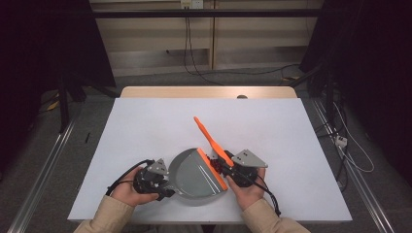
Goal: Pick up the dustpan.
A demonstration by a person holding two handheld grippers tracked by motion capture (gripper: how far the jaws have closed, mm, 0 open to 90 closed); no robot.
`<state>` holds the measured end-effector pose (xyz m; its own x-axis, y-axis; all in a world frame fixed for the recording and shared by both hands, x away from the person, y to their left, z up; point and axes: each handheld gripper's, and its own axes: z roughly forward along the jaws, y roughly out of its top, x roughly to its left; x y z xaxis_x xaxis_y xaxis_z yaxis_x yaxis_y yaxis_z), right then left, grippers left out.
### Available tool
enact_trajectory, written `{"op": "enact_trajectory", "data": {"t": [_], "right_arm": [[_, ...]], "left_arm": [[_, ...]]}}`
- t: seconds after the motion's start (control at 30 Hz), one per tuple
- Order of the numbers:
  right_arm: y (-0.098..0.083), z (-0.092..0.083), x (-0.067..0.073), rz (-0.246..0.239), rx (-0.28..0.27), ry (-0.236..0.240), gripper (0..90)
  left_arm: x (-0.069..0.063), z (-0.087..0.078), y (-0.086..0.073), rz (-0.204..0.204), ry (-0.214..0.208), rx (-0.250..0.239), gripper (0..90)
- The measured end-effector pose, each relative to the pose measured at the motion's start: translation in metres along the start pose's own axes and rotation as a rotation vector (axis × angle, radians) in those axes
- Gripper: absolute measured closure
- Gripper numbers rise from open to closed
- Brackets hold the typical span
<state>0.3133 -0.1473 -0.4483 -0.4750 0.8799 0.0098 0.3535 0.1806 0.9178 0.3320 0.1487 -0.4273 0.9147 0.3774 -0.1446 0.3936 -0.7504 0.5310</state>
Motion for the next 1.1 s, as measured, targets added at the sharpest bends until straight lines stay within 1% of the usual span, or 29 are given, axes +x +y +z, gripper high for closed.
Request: {"op": "enact_trajectory", "data": {"t": [0.1,0.27,0.33,0.47,0.5,0.53,0.6,0.63,0.73,0.8,0.83,0.93,1.03,1.07,1.1], "right_arm": [[0.000,0.002,0.002,0.004,-0.003,0.005,69.7],[0.001,0.004,0.006,0.027,-0.010,0.020,69.7],[0.001,0.005,0.007,0.040,-0.014,0.035,69.7],[0.002,0.008,0.011,0.041,-0.019,0.043,69.7],[0.002,0.009,0.013,0.044,-0.020,0.042,69.7],[0.003,0.010,0.014,0.049,-0.022,0.045,69.7],[0.003,0.011,0.017,0.048,-0.022,0.047,69.7],[0.003,0.012,0.018,0.053,-0.024,0.045,69.7],[0.003,0.014,0.019,0.076,-0.032,0.049,69.6],[0.004,0.015,0.021,0.074,-0.037,0.043,69.7],[0.004,0.016,0.022,0.076,-0.039,0.049,69.7],[0.005,0.017,0.026,0.057,-0.044,0.047,69.7],[0.007,0.017,0.029,0.054,-0.062,0.062,69.9],[0.008,0.017,0.031,0.060,-0.070,0.080,70.0],[0.010,0.018,0.033,0.048,-0.069,0.086,70.1]], "left_arm": [[0.000,0.001,0.001,0.000,-0.001,0.001,62.7],[0.000,0.002,0.002,-0.004,-0.003,0.001,62.8],[0.000,0.002,0.002,-0.010,-0.003,-0.003,62.7],[0.000,0.002,0.002,-0.016,-0.003,-0.006,62.8],[-0.001,0.002,0.003,-0.013,0.017,0.004,62.7],[0.000,0.003,0.002,-0.016,-0.003,-0.010,62.8],[0.000,0.002,0.003,-0.014,-0.006,-0.003,62.7],[0.000,0.003,0.002,-0.015,-0.004,-0.010,62.7],[0.000,0.002,0.002,-0.016,-0.007,-0.007,62.7],[0.000,0.002,0.002,-0.020,-0.006,-0.011,62.7],[0.000,0.002,0.002,-0.020,-0.006,-0.011,62.7],[0.000,0.002,0.002,-0.020,-0.008,-0.011,62.7],[0.001,0.002,0.002,-0.021,-0.010,-0.012,62.7],[0.001,0.002,0.002,-0.011,-0.010,-0.005,62.7],[0.001,0.002,0.002,-0.010,-0.009,-0.005,62.7]]}}
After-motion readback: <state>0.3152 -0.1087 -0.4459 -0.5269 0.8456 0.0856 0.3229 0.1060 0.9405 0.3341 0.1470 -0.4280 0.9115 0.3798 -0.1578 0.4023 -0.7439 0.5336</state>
